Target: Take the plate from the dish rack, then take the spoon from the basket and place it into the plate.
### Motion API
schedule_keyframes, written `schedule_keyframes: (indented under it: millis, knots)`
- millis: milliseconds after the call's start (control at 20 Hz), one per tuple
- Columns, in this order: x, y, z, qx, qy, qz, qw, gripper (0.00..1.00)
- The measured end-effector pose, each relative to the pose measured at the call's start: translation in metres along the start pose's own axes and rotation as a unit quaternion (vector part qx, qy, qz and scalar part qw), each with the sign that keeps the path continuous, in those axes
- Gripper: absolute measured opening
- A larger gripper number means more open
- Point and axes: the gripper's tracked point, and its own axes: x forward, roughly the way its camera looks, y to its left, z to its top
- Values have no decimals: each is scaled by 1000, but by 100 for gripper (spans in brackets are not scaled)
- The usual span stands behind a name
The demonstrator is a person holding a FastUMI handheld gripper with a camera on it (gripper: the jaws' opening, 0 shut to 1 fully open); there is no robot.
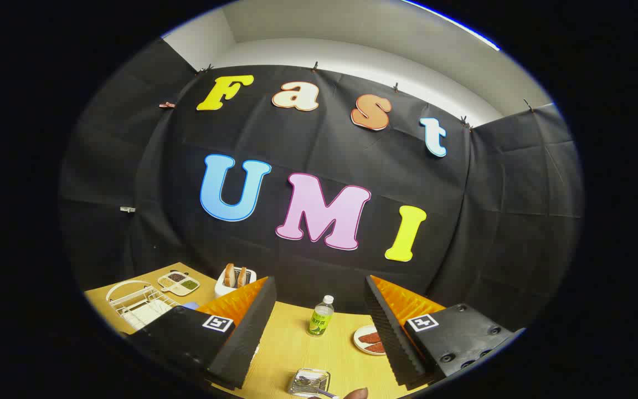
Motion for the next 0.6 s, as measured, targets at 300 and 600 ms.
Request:
schedule_keyframes:
  millis: [300,600]
  knots:
    - [-2,2,-2,0,3,-1,1000,98]
    - [-3,7,-4,-2,7,3,1000,98]
